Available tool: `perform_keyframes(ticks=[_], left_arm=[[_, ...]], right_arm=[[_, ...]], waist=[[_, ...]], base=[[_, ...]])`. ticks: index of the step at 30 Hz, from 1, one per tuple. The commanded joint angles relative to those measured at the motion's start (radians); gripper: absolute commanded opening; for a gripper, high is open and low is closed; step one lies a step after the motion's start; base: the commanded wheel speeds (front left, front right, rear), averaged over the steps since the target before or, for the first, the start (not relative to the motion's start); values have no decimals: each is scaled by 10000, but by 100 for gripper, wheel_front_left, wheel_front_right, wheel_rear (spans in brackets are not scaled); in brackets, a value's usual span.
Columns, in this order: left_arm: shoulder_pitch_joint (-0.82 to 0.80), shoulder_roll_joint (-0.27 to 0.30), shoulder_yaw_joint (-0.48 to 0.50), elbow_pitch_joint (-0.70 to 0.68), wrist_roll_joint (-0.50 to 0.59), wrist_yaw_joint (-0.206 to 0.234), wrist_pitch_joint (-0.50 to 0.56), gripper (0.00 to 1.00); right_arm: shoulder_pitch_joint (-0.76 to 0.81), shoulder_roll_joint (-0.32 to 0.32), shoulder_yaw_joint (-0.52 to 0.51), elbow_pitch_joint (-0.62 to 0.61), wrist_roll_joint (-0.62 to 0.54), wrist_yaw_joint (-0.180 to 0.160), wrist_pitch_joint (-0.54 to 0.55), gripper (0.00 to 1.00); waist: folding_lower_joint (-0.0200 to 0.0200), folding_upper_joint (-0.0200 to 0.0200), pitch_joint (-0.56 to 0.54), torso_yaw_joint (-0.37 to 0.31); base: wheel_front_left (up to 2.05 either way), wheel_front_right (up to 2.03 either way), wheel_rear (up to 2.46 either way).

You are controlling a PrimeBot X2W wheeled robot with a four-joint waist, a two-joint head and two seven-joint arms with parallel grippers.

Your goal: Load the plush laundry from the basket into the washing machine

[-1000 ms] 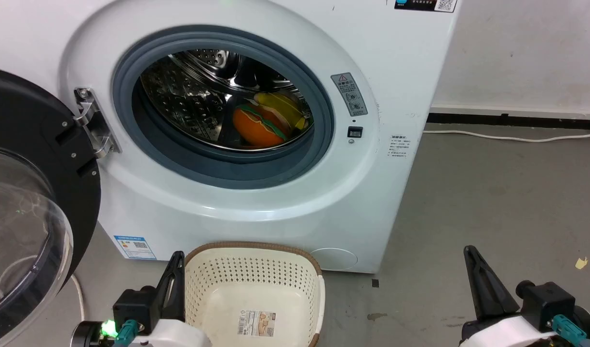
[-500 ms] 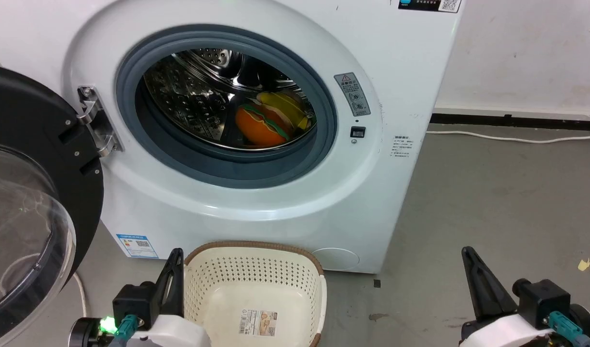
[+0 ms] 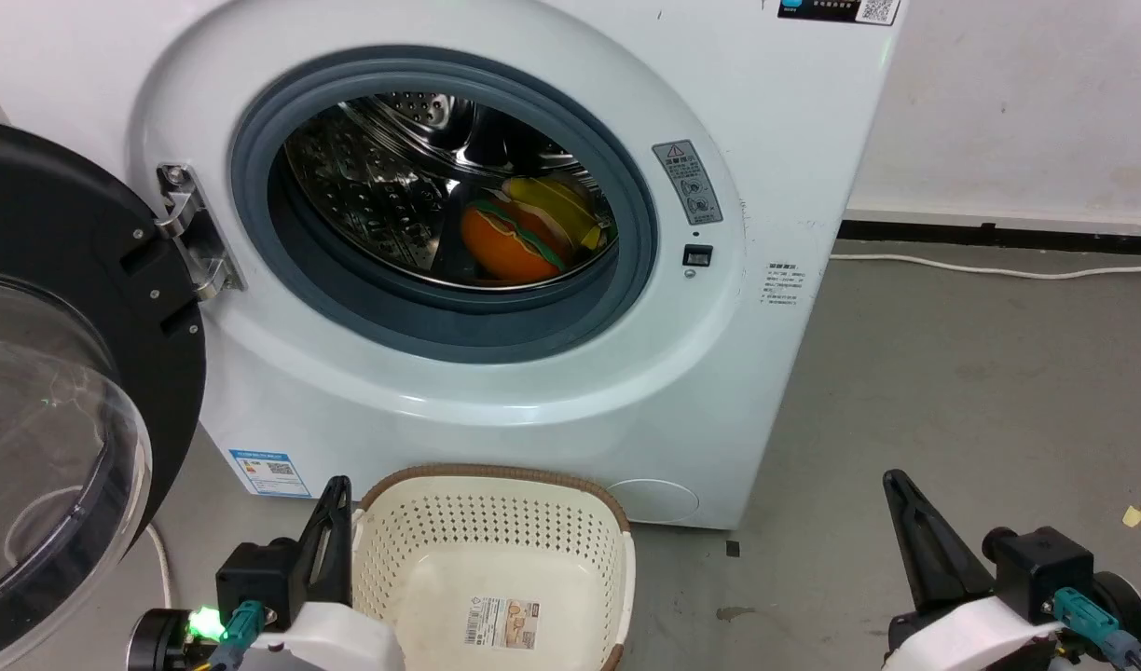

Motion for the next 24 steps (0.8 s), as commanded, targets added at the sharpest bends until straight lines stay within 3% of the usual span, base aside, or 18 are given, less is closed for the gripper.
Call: perform_keyframes(ticks=[1, 24], left_arm=[[-127, -53, 58, -61, 92, -14, 89, 0], [-195, -183, 276, -269, 387, -106, 559, 0]], right_arm=[[-108, -2, -15, -56, -94, -5, 27, 0], [-248, -2, -53, -115, -393, -7, 499, 0]], waist=[[0, 0, 0, 4], [0, 0, 10, 118]], base=[[0, 0, 0], [0, 0, 0]])
